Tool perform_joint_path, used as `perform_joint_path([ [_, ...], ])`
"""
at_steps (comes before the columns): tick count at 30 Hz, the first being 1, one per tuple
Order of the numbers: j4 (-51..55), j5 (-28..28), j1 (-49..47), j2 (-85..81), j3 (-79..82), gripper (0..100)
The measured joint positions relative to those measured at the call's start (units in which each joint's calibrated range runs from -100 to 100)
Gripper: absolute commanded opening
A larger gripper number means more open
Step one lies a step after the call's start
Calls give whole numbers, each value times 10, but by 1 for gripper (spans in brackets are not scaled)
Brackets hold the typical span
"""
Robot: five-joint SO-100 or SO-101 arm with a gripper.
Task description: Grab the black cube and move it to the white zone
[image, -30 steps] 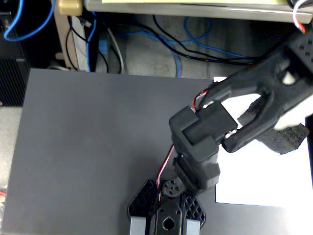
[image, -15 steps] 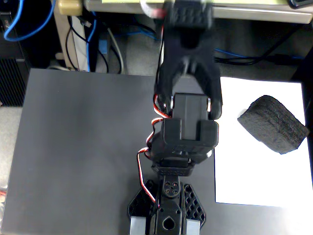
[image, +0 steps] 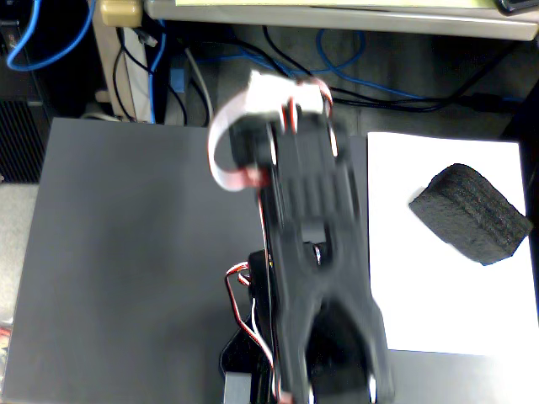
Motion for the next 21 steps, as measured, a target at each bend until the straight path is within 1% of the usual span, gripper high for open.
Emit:
perform_joint_path([
  [3, 3, 0, 1, -199, 108, 2],
  [4, 10, 0, 3, -240, 144, 2],
  [7, 15, 0, 75, -321, 256, 2],
  [9, 18, 0, 107, -331, 296, 2],
  [12, 62, 0, 144, -340, 301, 2],
  [19, 74, 2, 159, -340, 308, 2],
  [20, 74, 9, 158, -340, 310, 2],
  [21, 74, 30, 158, -340, 314, 2],
])
